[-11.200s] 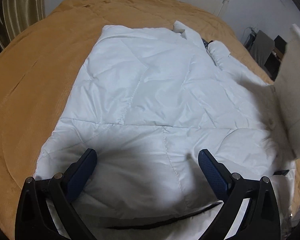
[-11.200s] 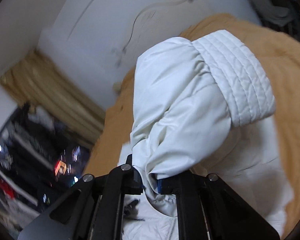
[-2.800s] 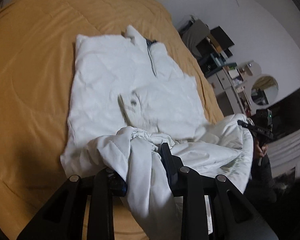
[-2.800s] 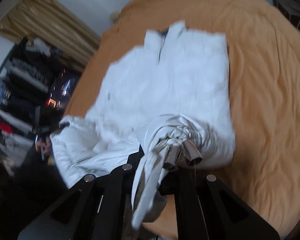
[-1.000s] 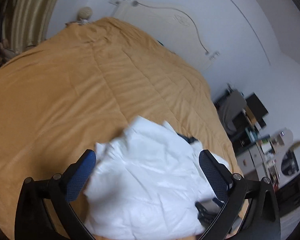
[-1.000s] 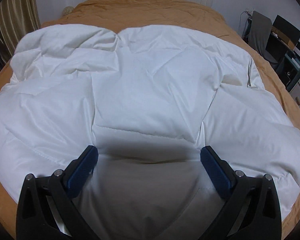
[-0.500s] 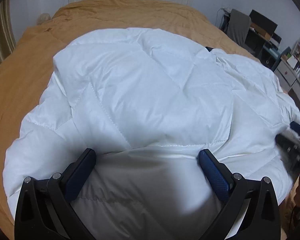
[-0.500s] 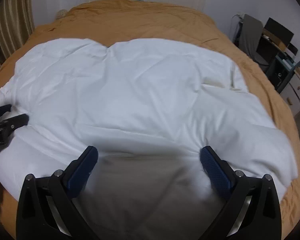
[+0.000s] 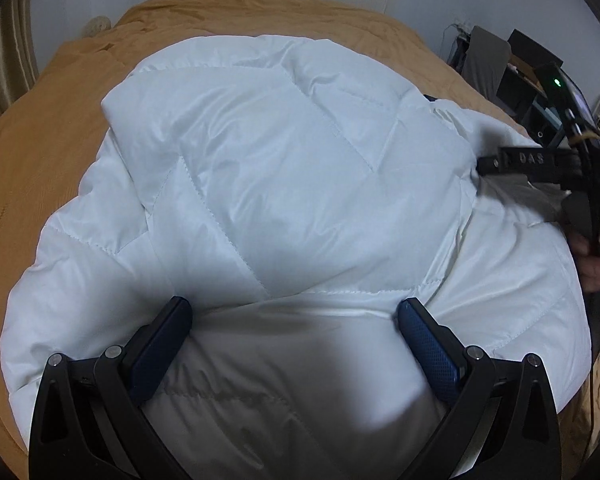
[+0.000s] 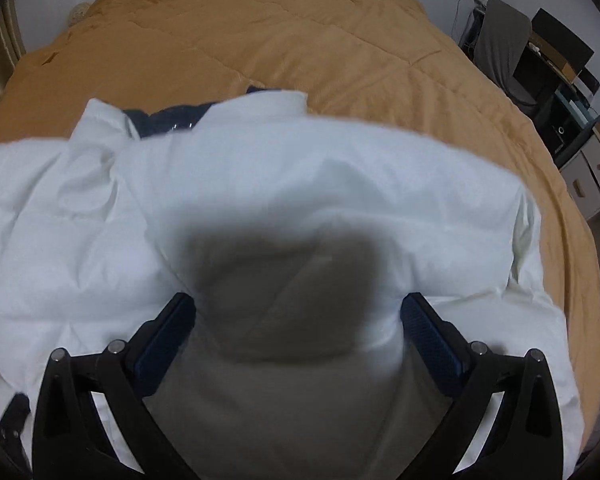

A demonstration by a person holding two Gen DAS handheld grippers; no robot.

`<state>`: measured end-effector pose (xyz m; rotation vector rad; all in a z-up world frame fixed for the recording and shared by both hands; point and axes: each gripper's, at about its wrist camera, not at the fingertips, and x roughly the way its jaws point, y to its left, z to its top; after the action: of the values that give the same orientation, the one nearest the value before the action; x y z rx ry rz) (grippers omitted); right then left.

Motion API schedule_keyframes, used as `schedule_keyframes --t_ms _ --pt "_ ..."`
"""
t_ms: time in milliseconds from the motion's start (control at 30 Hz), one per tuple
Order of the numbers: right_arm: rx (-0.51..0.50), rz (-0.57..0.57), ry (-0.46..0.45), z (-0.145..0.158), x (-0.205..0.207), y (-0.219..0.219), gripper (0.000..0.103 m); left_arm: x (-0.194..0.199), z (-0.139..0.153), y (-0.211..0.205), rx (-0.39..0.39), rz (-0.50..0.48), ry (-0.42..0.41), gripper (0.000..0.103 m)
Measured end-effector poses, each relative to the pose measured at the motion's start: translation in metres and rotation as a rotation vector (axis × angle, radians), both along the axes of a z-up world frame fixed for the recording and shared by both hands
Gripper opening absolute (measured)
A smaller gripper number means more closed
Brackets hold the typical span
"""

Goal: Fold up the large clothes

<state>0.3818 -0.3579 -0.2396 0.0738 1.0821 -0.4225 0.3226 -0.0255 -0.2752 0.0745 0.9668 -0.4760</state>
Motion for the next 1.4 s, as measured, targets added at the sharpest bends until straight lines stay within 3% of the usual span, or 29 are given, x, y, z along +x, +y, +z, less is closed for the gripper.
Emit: schedule_keyframes --t_ms 100,167,267,367,467,533,633,700,767,833,933,1067,1100,1167,1233,1333,1400 --pt "0.013 -0.082 0.011 0.003 0.020 -0.031 0.103 -0.001 0.000 0.000 0.001 0.000 -0.005 0.103" --pt "0.033 -0.128 -0.016 0.015 0.011 -0.047 0.101 -0.001 0.001 0.001 0.000 -0.002 0.002 0.103" --pt "0.092 -0.097 -0.119 0.045 -0.040 -0.044 0.098 0.001 0.003 0.004 -0.007 -0.008 0.013 0.103" --pt "0.054 0.000 -0.184 0.062 -0.107 -0.020 0.100 0.004 0.010 0.008 -0.007 -0.008 0.019 0.103" --pt "-0.041 0.082 -0.098 0.035 -0.153 0.002 0.103 0.005 0.030 0.015 0.004 0.044 0.033 0.102" --pt "-0.063 0.113 -0.054 0.010 -0.158 0.004 0.103 0.010 0.051 0.019 -0.053 0.085 0.030 0.103" --pt "-0.022 0.079 -0.108 -0.003 -0.159 0.000 0.103 0.029 0.079 -0.001 -0.095 0.074 0.007 0.103" --pt "0.001 0.064 -0.103 -0.005 -0.154 -0.003 0.103 0.048 0.084 -0.031 -0.036 0.053 -0.033 0.103" --pt "0.010 0.065 -0.095 -0.006 -0.152 -0.005 0.103 0.078 0.065 -0.062 0.132 0.051 -0.021 0.103" --pt "0.012 0.066 -0.102 -0.007 -0.153 -0.009 0.103 0.101 0.032 -0.068 0.281 0.116 0.031 0.103" --pt "0.004 0.071 -0.110 -0.008 -0.162 -0.010 0.103 0.112 0.016 -0.031 0.154 0.183 0.075 0.103" --pt "0.010 0.041 -0.117 -0.003 -0.170 -0.020 0.103 0.117 0.013 0.020 0.210 0.266 0.014 0.103" --pt "0.003 0.028 -0.119 -0.002 -0.172 -0.024 0.103 0.121 0.011 0.037 0.176 0.303 0.045 0.103" --pt "-0.014 -0.007 -0.124 0.001 -0.178 -0.033 0.103 0.130 0.000 0.080 0.010 0.394 0.176 0.103" --pt "-0.020 -0.050 -0.133 0.009 -0.183 -0.040 0.102 0.131 0.000 0.105 -0.096 0.462 0.240 0.103" --pt "-0.029 -0.071 -0.206 0.040 -0.173 -0.039 0.102 0.123 0.037 0.104 -0.086 0.510 0.155 0.101" --pt "0.009 -0.039 -0.213 0.054 -0.144 -0.033 0.103 0.121 0.071 0.080 -0.093 0.437 0.064 0.103"
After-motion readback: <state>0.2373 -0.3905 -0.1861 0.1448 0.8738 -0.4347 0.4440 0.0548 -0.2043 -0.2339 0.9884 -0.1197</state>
